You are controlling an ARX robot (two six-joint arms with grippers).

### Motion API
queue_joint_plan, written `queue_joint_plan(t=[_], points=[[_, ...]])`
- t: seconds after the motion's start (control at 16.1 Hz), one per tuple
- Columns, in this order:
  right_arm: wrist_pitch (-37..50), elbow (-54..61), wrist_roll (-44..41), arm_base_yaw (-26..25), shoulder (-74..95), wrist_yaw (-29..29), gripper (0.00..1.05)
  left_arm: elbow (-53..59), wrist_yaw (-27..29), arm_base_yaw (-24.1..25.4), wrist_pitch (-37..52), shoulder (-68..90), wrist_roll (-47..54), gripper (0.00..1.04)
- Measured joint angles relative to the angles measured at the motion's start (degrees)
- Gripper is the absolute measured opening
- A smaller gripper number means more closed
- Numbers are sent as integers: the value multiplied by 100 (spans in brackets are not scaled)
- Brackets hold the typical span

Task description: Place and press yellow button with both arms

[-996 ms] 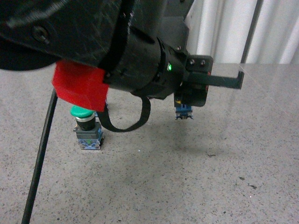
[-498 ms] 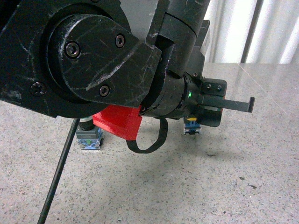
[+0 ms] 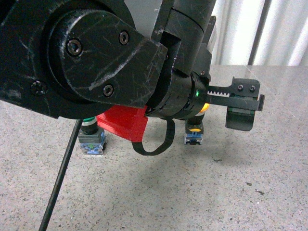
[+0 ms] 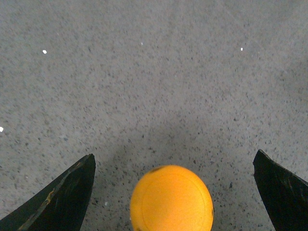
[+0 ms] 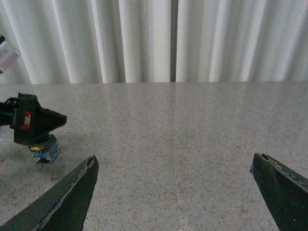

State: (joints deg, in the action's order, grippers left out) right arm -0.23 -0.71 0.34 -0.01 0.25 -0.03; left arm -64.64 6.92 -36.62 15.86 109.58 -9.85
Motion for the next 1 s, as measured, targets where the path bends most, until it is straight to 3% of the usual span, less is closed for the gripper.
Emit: queue_joint_plan(t=[0.62, 0.87, 0.93, 1.0], points=[[-2, 0, 0, 0, 0, 0, 98, 752, 658, 1001, 603, -2288, 901, 98], [-2, 0, 0, 0, 0, 0, 98, 2675, 564, 1941, 1086, -4548, 1379, 98], [0, 0, 0, 0, 0, 0, 98, 3729, 227, 2452, 990, -5541, 1276, 98], [-2, 0, 0, 0, 0, 0, 98, 5377, 140, 2874, 2135, -5930, 1067, 70]])
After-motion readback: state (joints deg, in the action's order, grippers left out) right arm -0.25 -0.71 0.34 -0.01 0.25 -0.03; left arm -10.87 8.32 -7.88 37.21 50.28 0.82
